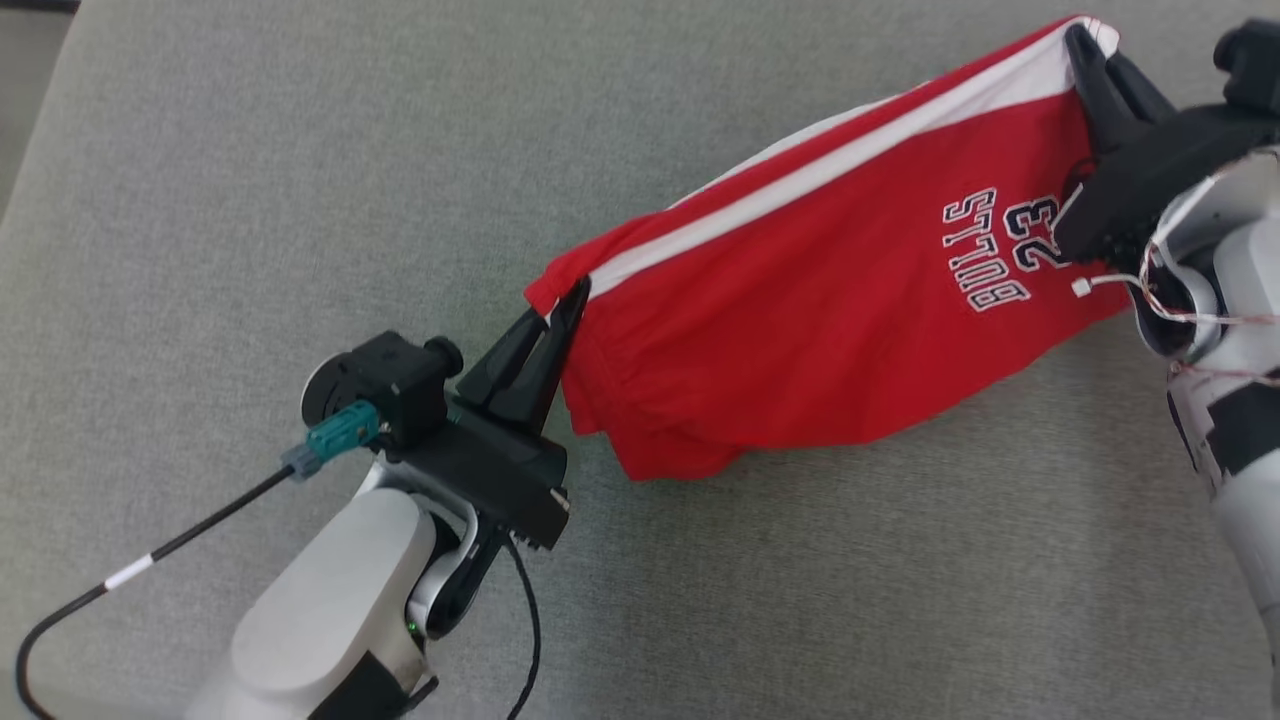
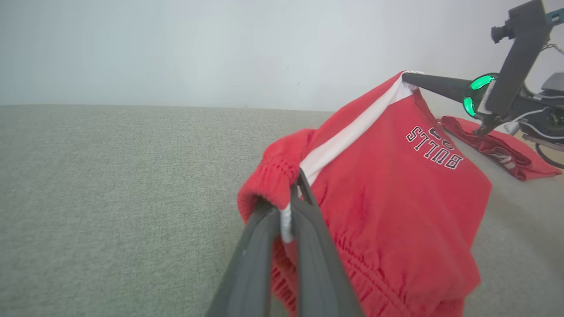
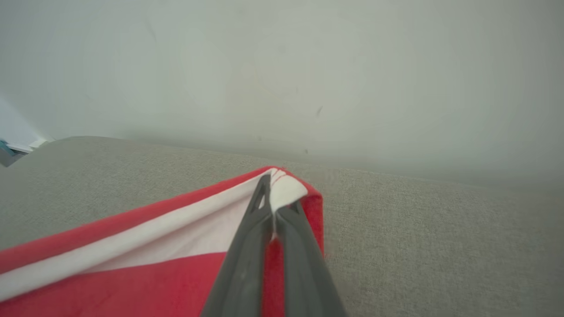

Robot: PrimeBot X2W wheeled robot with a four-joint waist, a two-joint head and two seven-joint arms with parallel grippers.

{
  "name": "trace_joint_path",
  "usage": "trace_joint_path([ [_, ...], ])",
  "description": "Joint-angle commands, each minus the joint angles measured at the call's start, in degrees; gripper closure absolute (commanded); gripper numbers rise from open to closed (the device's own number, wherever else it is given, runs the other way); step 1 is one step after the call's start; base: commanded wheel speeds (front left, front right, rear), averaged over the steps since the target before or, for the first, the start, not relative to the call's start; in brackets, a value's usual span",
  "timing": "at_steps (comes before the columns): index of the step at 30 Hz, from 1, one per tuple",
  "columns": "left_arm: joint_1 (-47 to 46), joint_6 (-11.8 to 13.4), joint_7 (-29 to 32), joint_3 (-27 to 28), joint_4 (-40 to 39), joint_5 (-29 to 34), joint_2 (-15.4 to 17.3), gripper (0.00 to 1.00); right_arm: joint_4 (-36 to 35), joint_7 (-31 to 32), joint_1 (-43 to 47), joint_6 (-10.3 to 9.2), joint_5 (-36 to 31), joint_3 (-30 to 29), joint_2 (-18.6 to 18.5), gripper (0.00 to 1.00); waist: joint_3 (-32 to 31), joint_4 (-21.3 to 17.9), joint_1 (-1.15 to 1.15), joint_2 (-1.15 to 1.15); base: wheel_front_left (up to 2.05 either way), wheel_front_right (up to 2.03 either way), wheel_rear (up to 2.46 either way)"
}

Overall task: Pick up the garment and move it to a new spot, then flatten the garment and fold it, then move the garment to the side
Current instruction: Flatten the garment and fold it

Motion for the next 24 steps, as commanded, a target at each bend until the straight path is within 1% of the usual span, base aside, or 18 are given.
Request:
trace_joint_path([
  [1,-1.5,0.1,-0.2,-0.2,1.0,-0.2,-0.4,1.00,2.5,-0.6,-1.9,-0.16,-0.3,0.6,0.4,1.00,2.9,2.2,-0.02,-0.01,0.00,0.00,0.00],
  [5,-3.7,0.1,-0.2,-1.3,3.2,-0.6,-1.3,1.00,9.0,-1.8,-6.0,-0.16,-1.0,1.6,1.1,1.00,3.9,2.9,-0.02,-0.01,0.00,0.00,0.00],
  [9,-4.8,0.1,-0.2,-1.6,4.4,-0.6,-1.7,1.00,13.7,-3.2,-8.5,-0.16,-0.9,3.1,2.0,1.00,4.0,2.9,-0.02,-0.01,0.00,0.00,0.00],
  [10,-4.9,0.1,-0.2,-1.4,4.6,-0.5,-1.7,1.00,14.4,-3.8,-8.9,-0.16,-1.0,3.7,2.1,0.68,4.0,2.8,-0.02,-0.01,0.00,0.00,0.00],
  [11,-4.9,0.1,-0.2,-1.3,4.9,0.0,-1.7,0.49,15.0,-4.3,-9.0,-0.16,-0.8,4.2,2.2,0.00,3.8,2.6,-0.02,-0.01,0.00,0.00,0.00],
  [12,-4.9,0.1,-0.2,-1.3,5.0,0.4,-1.7,0.00,15.6,-4.8,-9.1,-0.16,-0.4,4.7,2.5,0.00,3.5,2.4,-0.02,-0.01,0.00,0.00,0.00],
  [16,-3.0,0.1,-0.2,-0.8,5.1,1.1,-1.8,0.00,16.8,-6.0,-8.9,-0.16,1.2,7.0,2.6,0.00,1.9,1.6,-0.02,-0.01,0.00,0.00,0.00],
  [19,-1.7,0.1,-0.2,0.2,4.7,1.8,-1.3,0.00,16.8,-6.9,-7.5,-0.16,2.4,9.1,1.9,0.00,0.4,1.1,-0.02,-0.01,0.00,0.00,0.00],
  [22,0.8,0.1,-0.2,2.8,3.6,3.1,-1.0,0.00,16.1,-7.8,-5.9,-0.16,4.3,11.0,0.8,0.00,-1.3,0.8,-0.02,-0.01,0.00,0.00,0.00],
  [24,2.8,0.1,-0.2,5.9,2.2,4.9,-1.1,0.00,15.8,-8.2,-4.5,-0.16,5.4,12.1,-0.2,0.00,-2.2,0.6,-0.02,-0.01,0.00,0.00,0.00],
])
